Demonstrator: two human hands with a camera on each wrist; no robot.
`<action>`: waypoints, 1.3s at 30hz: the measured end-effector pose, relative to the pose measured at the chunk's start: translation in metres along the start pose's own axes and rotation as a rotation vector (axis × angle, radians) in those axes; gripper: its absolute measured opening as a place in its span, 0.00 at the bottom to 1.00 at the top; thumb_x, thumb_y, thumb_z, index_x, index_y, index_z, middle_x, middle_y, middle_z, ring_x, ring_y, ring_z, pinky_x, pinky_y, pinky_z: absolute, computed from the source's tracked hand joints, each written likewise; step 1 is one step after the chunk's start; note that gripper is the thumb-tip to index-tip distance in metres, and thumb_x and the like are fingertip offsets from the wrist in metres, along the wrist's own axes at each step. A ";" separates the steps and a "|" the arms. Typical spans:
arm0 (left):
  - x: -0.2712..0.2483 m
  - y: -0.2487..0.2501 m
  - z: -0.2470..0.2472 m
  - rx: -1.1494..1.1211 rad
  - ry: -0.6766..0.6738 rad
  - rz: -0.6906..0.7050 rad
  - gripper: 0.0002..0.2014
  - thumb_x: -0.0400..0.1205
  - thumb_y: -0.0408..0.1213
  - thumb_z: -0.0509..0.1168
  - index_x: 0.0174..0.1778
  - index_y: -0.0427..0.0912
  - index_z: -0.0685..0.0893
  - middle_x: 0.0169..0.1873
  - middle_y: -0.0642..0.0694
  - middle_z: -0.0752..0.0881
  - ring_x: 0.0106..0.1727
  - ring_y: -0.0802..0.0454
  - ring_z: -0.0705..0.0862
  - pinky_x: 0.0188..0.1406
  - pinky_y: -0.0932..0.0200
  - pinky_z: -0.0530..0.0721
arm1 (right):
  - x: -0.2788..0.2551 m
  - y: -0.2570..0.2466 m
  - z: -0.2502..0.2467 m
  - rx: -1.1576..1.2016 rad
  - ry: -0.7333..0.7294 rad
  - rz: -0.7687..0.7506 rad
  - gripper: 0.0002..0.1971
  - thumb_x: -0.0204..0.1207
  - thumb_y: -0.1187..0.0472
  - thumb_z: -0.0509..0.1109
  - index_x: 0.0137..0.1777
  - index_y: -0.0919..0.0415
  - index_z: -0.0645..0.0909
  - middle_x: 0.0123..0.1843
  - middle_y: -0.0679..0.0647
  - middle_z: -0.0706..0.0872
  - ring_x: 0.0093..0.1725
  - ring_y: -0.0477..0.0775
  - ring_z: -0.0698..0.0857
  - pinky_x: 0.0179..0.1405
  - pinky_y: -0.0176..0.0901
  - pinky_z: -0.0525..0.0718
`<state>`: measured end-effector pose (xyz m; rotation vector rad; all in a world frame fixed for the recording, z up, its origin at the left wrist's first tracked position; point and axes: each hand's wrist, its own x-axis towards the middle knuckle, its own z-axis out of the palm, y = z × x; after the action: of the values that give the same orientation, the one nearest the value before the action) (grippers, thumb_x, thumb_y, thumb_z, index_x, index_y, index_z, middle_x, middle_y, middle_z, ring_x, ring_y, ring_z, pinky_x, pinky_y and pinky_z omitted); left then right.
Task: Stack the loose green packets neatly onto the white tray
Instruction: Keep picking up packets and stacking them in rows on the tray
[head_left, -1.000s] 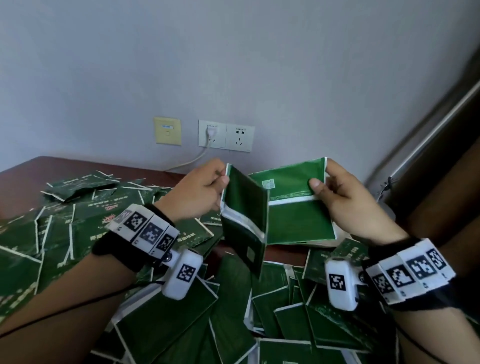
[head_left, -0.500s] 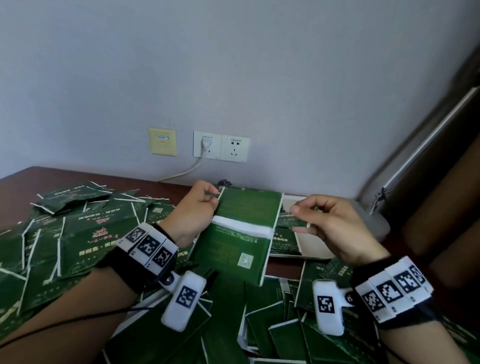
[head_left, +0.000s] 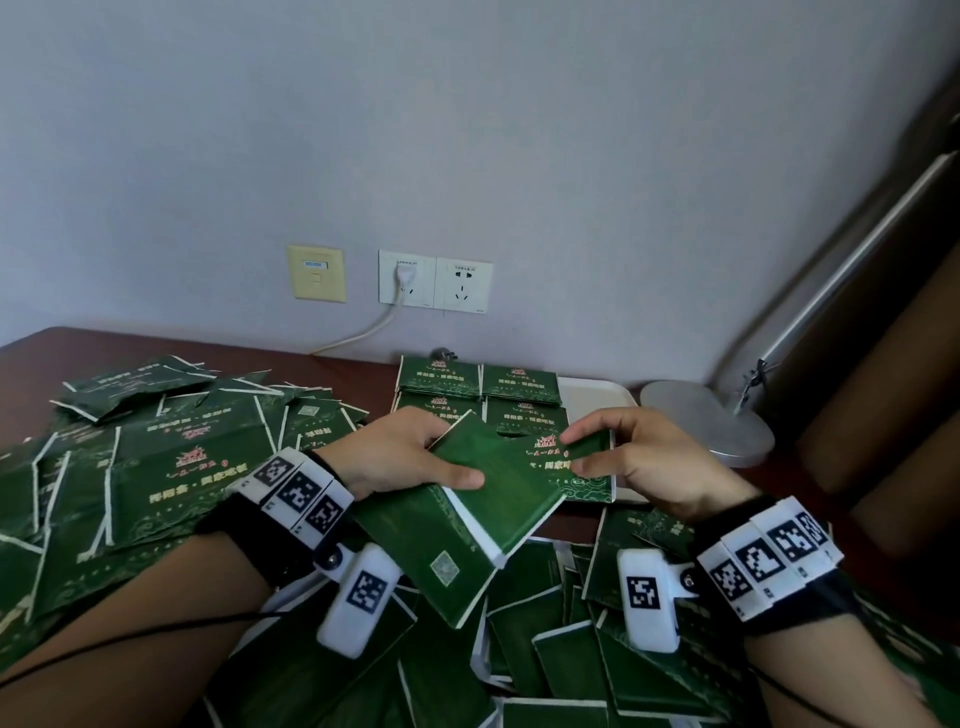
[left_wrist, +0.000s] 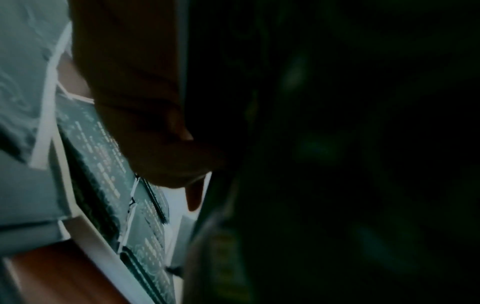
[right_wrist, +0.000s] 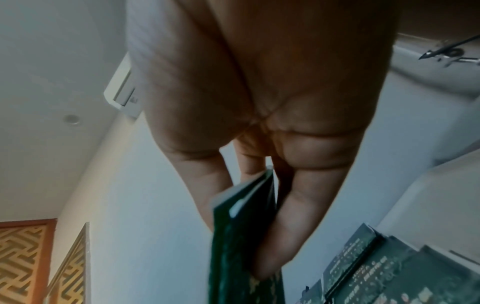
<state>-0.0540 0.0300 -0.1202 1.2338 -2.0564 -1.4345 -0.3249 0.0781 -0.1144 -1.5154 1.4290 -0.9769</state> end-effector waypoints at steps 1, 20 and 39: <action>0.001 -0.002 -0.002 0.027 -0.024 0.012 0.16 0.73 0.39 0.80 0.52 0.35 0.91 0.47 0.39 0.93 0.52 0.38 0.92 0.59 0.41 0.88 | 0.002 0.003 -0.001 0.016 0.004 0.007 0.14 0.66 0.77 0.78 0.46 0.60 0.91 0.45 0.60 0.93 0.45 0.54 0.90 0.53 0.45 0.82; -0.003 0.001 -0.015 0.152 -0.082 0.130 0.16 0.83 0.21 0.63 0.43 0.41 0.95 0.48 0.45 0.93 0.56 0.43 0.90 0.58 0.49 0.88 | -0.001 0.022 -0.029 0.109 0.137 0.019 0.14 0.69 0.76 0.78 0.42 0.54 0.92 0.45 0.60 0.84 0.44 0.60 0.80 0.39 0.43 0.80; 0.053 0.045 -0.091 0.166 0.050 -0.064 0.23 0.80 0.25 0.69 0.68 0.51 0.82 0.68 0.44 0.81 0.56 0.51 0.81 0.42 0.64 0.85 | 0.080 -0.023 -0.035 0.209 0.337 0.184 0.20 0.72 0.85 0.68 0.55 0.60 0.79 0.52 0.68 0.86 0.44 0.64 0.88 0.43 0.54 0.90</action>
<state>-0.0416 -0.0610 -0.0511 1.3973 -2.1567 -1.2662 -0.3447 -0.0030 -0.0802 -1.0826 1.6092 -1.2645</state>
